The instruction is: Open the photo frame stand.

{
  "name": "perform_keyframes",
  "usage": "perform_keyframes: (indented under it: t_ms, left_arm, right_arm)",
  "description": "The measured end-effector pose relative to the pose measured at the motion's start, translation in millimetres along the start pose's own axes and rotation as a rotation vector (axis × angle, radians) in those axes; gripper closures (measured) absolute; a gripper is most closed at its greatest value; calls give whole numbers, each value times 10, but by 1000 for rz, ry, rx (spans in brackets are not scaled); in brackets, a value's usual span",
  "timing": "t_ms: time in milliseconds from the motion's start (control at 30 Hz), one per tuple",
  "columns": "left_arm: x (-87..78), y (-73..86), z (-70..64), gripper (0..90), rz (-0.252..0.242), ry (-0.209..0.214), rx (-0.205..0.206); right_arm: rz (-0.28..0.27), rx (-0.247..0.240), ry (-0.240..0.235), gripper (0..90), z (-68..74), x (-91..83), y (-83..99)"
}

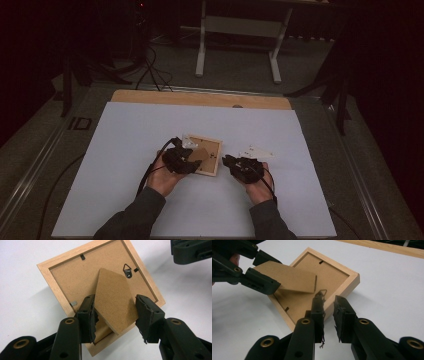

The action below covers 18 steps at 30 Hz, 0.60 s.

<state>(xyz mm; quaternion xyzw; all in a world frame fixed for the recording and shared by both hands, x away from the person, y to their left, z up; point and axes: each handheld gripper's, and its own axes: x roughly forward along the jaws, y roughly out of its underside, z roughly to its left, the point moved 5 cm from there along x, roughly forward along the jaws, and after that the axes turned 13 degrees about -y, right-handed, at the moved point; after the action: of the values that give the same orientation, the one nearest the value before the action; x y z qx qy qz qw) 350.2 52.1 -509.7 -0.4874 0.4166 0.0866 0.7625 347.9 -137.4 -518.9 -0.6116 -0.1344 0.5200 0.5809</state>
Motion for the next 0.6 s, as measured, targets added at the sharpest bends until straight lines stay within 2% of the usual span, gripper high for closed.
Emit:
perform_keyframes:
  t_ms: [333, 433, 567, 600]
  left_arm:
    - [-32, 70, -37, 532, -39, -31, 20]
    - [-54, 98, -75, 532, -73, -54, 39]
    - [-71, 113, -100, 532, -92, -73, 57]
    - [-85, 126, -117, 532, -103, -86, 73]
  right_arm:
    - [8, -3, 0, 751, 13, 16, 6]
    - [16, -10, -4, 737, 28, 35, 12]
    - [20, -11, -7, 727, 37, 39, 14]
    - [20, -11, -8, 707, 40, 38, 13]
